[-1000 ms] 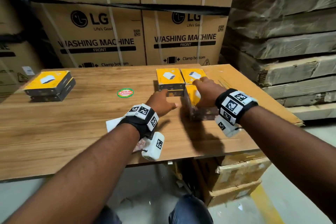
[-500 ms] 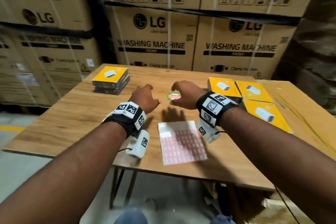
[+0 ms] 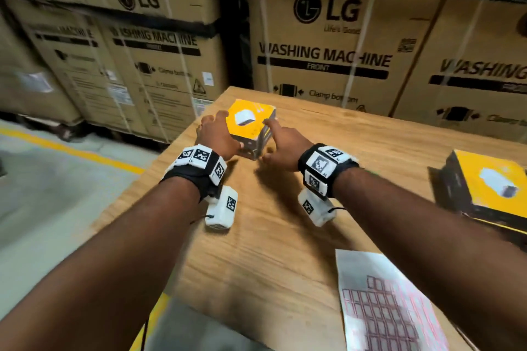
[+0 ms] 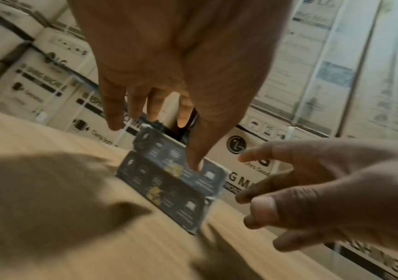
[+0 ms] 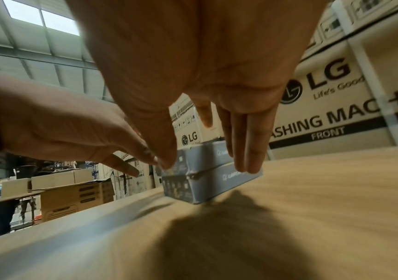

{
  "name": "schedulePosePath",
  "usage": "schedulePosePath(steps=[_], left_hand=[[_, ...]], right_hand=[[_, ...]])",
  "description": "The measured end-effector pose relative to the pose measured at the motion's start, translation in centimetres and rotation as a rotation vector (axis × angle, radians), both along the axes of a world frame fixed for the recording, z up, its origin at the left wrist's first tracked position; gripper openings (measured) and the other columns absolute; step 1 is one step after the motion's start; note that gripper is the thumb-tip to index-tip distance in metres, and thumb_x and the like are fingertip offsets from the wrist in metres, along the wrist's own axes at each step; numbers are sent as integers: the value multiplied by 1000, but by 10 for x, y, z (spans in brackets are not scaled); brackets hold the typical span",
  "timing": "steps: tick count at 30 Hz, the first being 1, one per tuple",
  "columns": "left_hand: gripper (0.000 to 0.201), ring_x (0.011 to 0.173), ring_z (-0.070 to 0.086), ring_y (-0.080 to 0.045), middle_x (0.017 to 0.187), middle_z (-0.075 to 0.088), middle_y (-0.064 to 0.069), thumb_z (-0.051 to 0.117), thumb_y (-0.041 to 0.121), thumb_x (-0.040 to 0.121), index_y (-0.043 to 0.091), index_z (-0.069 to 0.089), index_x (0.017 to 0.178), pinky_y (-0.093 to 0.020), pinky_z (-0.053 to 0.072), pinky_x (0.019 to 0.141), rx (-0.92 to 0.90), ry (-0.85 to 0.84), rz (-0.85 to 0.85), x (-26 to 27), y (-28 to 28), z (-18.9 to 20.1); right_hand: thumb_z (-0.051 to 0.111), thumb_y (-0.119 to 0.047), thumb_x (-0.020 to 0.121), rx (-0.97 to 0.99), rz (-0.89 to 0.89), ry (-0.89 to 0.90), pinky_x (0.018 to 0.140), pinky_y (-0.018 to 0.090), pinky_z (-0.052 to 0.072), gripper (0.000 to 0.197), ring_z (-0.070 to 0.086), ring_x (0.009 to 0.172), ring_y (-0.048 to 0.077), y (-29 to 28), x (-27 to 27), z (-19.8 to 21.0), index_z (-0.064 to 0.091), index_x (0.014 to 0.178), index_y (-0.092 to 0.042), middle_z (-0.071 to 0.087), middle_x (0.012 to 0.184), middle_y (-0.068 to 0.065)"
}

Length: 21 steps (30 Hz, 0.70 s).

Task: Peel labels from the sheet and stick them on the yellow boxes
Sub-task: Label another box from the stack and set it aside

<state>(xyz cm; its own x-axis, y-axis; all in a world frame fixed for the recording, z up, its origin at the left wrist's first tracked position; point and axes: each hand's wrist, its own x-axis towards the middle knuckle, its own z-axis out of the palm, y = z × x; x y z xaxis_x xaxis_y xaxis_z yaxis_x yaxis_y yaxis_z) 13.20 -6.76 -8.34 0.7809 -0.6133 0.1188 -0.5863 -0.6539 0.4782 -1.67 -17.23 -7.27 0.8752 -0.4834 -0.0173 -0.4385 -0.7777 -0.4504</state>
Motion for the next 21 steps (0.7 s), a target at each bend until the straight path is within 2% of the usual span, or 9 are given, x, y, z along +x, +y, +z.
schedulePosePath(steps=[2,4,8,11,13,15,18,21], left_hand=[[95,126,50,-36,138,50,-17,85,28,67,20,34,147,-42,45,101,39,102,-20,10,0,-3],[101,127,50,-35,138,51,-18,87,24,66,17,30,150,-40,45,99,21,184,-56,14,1,-3],[98,124,53,-31,137,52,-16,88,22,65,16,35,148,-33,44,98,-5,221,-87,5,4,6],[93,125,50,-31,136,50,-16,86,20,70,17,36,148,-33,41,100,-1,229,-88,-11,6,21],[89,123,50,-32,135,47,-16,84,15,72,18,37,147,-34,41,101,-25,240,-73,-23,8,32],[84,119,52,-32,134,45,-16,80,8,73,19,40,146,-34,43,99,-60,241,-66,-35,11,43],[74,112,55,-31,130,43,-15,73,0,75,20,46,141,-29,43,97,-146,254,-73,-55,20,59],[67,101,61,-28,122,44,-12,70,-5,74,22,54,133,-15,43,89,-242,253,-79,-71,28,70]], right_hand=[[73,-25,84,64,-3,3,90,32,42,89,51,124,37,5,16,-6,18,153,-12,52,136,23],[76,-24,81,131,-39,-12,94,35,44,88,52,123,37,8,29,-10,24,151,-11,53,135,22],[78,-22,70,220,-179,-105,84,34,48,73,58,110,36,15,35,-8,44,134,-13,60,119,19],[80,-23,72,261,-218,-110,92,31,44,78,53,116,33,16,27,8,43,139,-11,55,125,20],[82,-24,73,301,-238,-110,98,33,44,83,52,118,34,16,18,23,40,143,-11,53,127,20],[82,-22,74,331,-269,-109,99,33,43,82,53,117,32,19,8,37,40,144,-11,53,127,19],[77,-10,76,352,-342,-148,94,25,38,73,53,112,30,23,-9,55,45,141,-12,50,122,19],[69,2,73,295,-377,-205,82,17,33,62,54,105,31,24,-30,69,53,132,-11,50,115,18]])
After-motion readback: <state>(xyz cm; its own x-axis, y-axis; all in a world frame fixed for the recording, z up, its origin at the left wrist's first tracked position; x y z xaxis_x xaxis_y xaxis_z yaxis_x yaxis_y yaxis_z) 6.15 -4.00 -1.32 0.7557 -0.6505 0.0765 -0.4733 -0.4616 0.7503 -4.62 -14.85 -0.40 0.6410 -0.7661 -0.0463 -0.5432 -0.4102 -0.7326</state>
